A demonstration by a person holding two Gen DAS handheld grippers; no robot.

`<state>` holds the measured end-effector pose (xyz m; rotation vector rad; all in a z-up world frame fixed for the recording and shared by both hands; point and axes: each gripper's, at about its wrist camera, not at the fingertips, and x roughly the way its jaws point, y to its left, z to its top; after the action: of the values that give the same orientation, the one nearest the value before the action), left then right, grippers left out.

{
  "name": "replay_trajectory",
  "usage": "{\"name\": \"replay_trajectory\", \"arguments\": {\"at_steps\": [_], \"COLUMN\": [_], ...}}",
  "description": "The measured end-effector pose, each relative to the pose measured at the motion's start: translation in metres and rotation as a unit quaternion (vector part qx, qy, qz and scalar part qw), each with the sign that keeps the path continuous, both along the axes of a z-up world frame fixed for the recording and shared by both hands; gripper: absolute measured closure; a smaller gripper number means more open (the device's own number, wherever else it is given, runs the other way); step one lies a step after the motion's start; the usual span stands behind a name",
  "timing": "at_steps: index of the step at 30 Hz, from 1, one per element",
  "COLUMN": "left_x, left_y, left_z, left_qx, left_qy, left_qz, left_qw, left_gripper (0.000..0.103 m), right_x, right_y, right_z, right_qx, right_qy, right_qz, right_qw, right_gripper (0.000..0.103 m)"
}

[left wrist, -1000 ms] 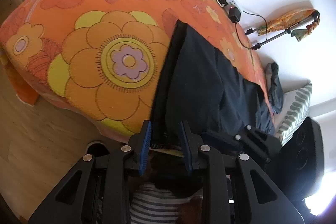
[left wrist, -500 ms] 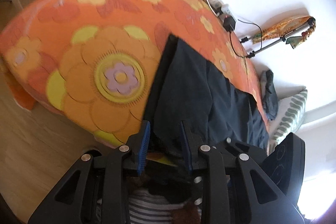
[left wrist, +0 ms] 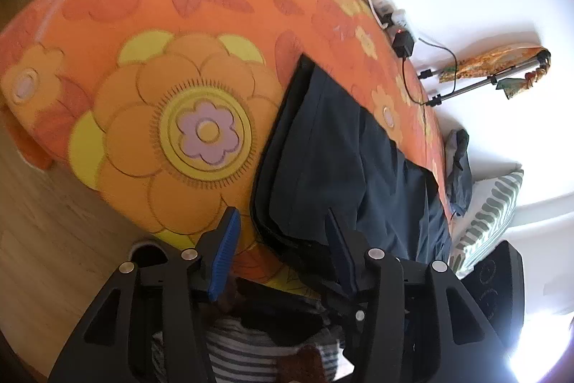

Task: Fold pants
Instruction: 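Open the right tool and pull it away from the trousers, then close the right tool on the trouser edge beside the left tool's grip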

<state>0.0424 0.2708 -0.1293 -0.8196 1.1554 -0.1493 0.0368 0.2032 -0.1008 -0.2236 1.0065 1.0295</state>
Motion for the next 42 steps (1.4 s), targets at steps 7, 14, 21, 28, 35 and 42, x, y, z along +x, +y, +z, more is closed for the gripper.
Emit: {"name": "replay_trajectory", "arguments": {"at_steps": [7, 14, 21, 28, 35, 42], "left_x": [0.006, 0.004, -0.001, -0.001, 0.003, 0.000], "left_y": [-0.006, -0.018, -0.031, -0.045, -0.051, -0.058], "left_z": [-0.002, 0.002, 0.014, 0.027, 0.028, 0.029], "left_qx": [-0.009, 0.020, 0.093, 0.111, 0.111, 0.146], "left_qy": [0.004, -0.011, -0.050, -0.084, -0.090, -0.093], "left_qz": [-0.007, -0.029, -0.048, -0.066, -0.074, -0.084], "left_qw": [0.9999, 0.9993, 0.9933, 0.9881, 0.9871, 0.9814], "left_gripper": [0.054, 0.057, 0.098, 0.098, 0.098, 0.096], "right_x": [0.000, 0.003, 0.061, 0.111, 0.127, 0.134], "right_y": [-0.006, -0.052, -0.094, -0.038, 0.029, 0.036], "right_z": [0.000, 0.017, 0.037, 0.033, 0.000, -0.028], "right_qx": [0.004, 0.025, 0.040, 0.014, -0.083, -0.138], "right_qy": [0.008, 0.038, 0.114, 0.174, 0.197, 0.212], "right_qz": [-0.003, -0.019, -0.114, -0.123, -0.108, -0.122], "right_qw": [1.000, 0.999, 0.986, 0.977, 0.971, 0.960], "right_gripper": [0.091, 0.063, 0.050, 0.040, 0.040, 0.088]}}
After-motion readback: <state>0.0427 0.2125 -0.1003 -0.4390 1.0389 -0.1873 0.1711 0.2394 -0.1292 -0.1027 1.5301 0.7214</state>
